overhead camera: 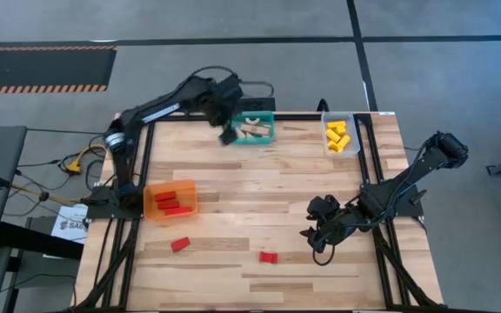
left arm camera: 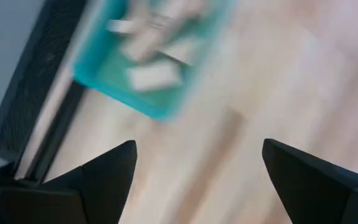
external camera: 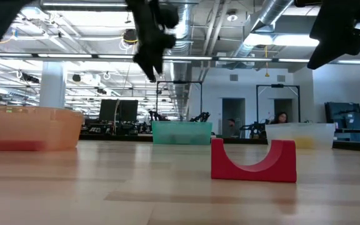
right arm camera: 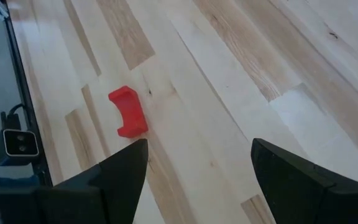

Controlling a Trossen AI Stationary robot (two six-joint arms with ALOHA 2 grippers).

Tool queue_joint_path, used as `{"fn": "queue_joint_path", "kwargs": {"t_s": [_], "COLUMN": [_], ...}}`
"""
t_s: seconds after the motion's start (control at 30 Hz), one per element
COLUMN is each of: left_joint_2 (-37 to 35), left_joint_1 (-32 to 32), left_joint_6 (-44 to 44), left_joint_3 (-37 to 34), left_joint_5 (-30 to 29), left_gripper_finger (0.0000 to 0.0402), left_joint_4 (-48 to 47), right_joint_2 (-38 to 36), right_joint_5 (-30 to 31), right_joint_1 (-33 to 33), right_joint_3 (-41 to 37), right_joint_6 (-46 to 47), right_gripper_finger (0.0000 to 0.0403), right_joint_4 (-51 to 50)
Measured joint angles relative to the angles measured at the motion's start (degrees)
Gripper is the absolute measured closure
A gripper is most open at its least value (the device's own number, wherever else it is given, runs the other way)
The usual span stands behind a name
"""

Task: Sort & place blocks by color
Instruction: Put the red block into the transparent orange bin

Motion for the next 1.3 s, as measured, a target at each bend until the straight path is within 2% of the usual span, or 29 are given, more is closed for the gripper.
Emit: {"fn": "queue_joint_path", "kwargs": {"t_s": [0.1,0.23,0.4,0.53,0.67,0.9,1.1,1.3], "left_joint_2": [-8.1,-21.2,-35.7,-41.7,-41.7,-34.9,-27.2,-19.5], "left_joint_1": [-5.9,-16.8,-33.5,-46.2,-57.2,-71.2,-76.1,-77.1], "left_joint_6": [6.4,5.2,-8.7,-23.8,-39.0,-58.4,-68.0,-68.8], "left_joint_3": [-5.2,-18.1,-38.7,-51.9,-58.3,-61.4,-61.5,-61.5], "left_joint_5": [3.3,4.4,2.8,0.9,-3.2,-11.2,-12.0,-11.4], "left_gripper_finger": [0.0070,0.0070,0.0071,0.0071,0.0075,0.0103,0.0111,0.0111], "left_joint_4": [-2.1,0.2,9.6,17.1,21.4,22.4,24.9,26.6], "right_joint_2": [0.0,0.0,0.0,0.0,0.0,0.0,0.0,0.0], "right_joint_5": [0.0,0.2,2.7,3.3,0.6,-3.6,-4.6,-4.6], "right_joint_1": [0.0,-0.4,-2.5,-4.7,-6.8,-9.6,-10.4,-10.4], "right_joint_3": [0.0,0.0,0.0,0.0,0.0,0.0,0.0,0.0], "right_joint_6": [-1.6,-5.2,-9.8,-15.2,-20.3,-22.7,-22.8,-22.8], "right_gripper_finger": [0.0098,0.0098,0.0098,0.0098,0.0098,0.0098,0.0098,0.0098], "right_joint_4": [0.0,0.0,0.1,1.3,3.8,4.3,4.3,4.3]}}
